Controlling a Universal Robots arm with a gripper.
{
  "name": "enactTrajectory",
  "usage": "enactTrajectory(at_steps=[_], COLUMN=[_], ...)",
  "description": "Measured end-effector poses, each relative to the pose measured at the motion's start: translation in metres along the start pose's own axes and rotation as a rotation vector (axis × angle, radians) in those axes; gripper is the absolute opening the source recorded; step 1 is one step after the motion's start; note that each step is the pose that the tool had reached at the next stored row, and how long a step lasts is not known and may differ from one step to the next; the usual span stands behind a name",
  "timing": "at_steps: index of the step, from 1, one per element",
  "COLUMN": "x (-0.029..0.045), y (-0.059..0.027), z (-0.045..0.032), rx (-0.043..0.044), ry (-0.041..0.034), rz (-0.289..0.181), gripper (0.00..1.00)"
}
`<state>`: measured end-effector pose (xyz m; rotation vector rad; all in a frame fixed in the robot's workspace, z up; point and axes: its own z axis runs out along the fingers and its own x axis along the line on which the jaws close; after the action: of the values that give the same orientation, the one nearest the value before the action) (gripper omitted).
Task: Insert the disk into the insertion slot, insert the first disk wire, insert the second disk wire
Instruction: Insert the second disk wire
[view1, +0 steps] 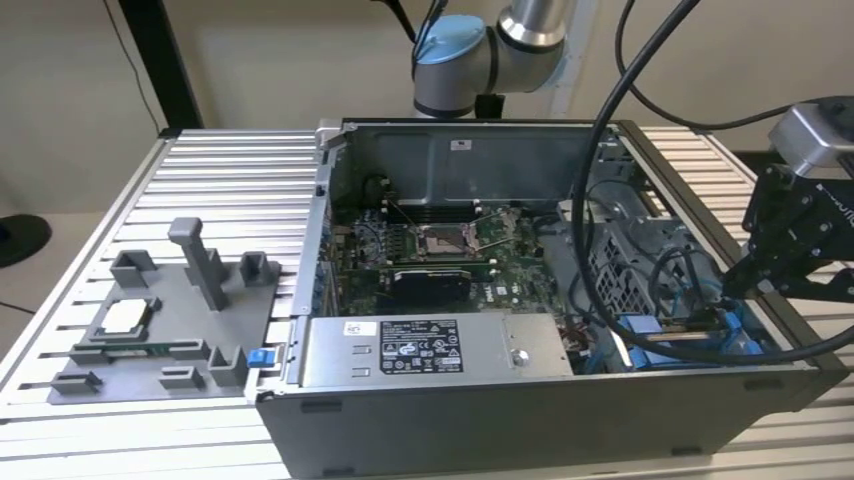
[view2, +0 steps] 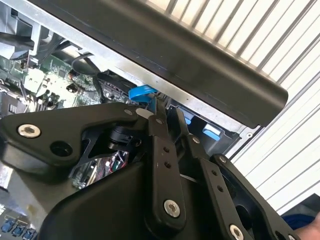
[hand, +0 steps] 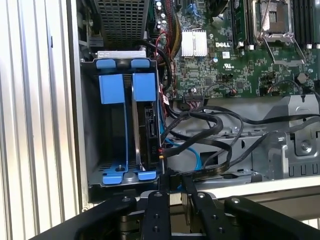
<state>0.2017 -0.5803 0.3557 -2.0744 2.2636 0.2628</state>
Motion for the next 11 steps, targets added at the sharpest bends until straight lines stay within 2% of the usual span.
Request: enactTrajectory(at_steps=[5, 6, 11], x=[0.0010, 0.0013, 0.0042], y=[-0.0001, 0.0000, 0.0009], z=[0.0012, 0.0015, 0.0024], rx=[0.0001, 0.0000, 0.0001], ry=[0.0001, 0.0000, 0.0001], rz=[0.000, 0.000, 0.000], gripper=[1.00, 0.00, 0.00])
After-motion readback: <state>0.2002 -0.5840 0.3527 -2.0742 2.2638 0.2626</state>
